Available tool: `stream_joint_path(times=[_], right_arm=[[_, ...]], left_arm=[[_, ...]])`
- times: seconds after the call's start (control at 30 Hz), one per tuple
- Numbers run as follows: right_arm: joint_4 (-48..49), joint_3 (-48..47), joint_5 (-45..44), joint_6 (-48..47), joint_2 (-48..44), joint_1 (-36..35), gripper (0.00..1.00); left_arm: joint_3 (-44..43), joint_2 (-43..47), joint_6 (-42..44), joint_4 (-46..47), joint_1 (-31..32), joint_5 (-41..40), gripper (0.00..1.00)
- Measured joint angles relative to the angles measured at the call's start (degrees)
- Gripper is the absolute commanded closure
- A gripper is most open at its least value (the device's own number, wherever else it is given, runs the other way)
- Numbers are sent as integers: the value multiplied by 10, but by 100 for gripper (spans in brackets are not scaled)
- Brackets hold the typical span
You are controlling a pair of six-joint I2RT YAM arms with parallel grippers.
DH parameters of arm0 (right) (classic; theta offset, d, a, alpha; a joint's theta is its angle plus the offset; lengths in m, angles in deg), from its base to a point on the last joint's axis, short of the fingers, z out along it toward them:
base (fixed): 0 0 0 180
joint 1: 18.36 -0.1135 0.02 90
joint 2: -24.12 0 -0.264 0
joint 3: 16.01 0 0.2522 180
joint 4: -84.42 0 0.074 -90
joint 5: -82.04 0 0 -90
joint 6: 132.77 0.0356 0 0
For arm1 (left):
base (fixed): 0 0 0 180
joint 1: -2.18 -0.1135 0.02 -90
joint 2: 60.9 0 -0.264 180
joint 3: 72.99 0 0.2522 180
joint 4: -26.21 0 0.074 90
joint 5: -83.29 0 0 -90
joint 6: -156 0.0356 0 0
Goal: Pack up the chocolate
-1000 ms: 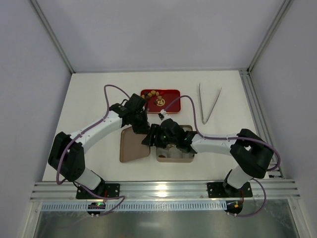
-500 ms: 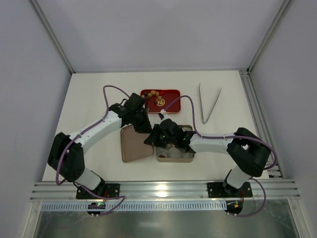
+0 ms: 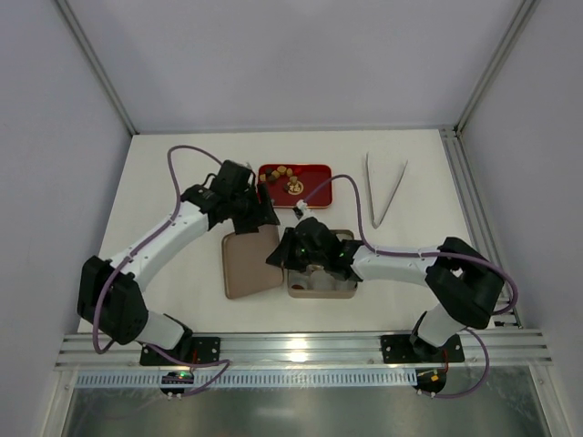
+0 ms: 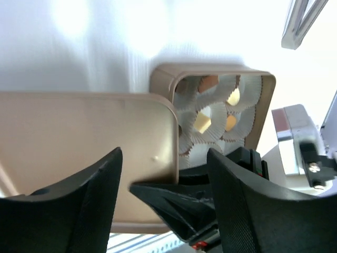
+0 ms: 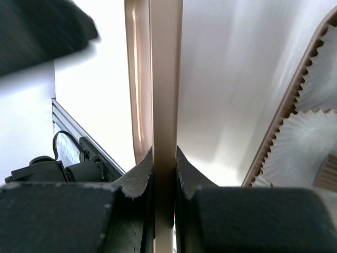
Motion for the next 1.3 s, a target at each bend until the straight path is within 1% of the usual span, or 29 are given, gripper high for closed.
stream_joint_path(times=[0.07, 0.17, 0.23, 0.3, 0.37, 0.47, 0.53, 0.6, 0.7, 0.83, 0.93, 1.2, 1.3], right_arm=[[-24, -7, 0, -1, -12, 4, 96], [-73, -28, 9, -5, -34, 26, 96], [-108, -48, 28, -9, -52, 60, 96], [-146, -77, 48, -15, -66, 103, 96], [-192, -122, 73, -26, -76, 160, 96], [-260, -195, 97, -44, -80, 227, 96], [-304, -249, 116, -56, -80, 260, 96], [-342, -297, 141, -65, -80, 284, 96], [-388, -355, 164, -74, -80, 306, 96], [-436, -409, 182, -84, -80, 309, 96], [-455, -424, 190, -87, -80, 308, 96], [-461, -426, 194, -75, -88, 312, 96], [-473, -425, 198, -78, -98, 312, 96]], left_arm=[[-19, 6, 20, -7, -10, -10, 32], [-52, 33, 65, -10, -16, -26, 30], [-70, 62, 100, -9, -12, -40, 30], [-91, 96, 146, -2, 9, -73, 28], [-102, 130, 197, 16, 48, -111, 26], [-94, 170, 280, 63, 144, -201, 22], [-69, 185, 338, 110, 210, -266, 19], [-28, 191, 412, 164, 285, -343, 18], [38, 167, 530, 258, 360, -436, 17], [108, 119, 669, 371, 392, -509, 16], [134, 96, 765, 448, 402, -542, 16], [143, 0, 999, 673, 410, -607, 20], [145, -46, 1088, 760, 409, -624, 25]])
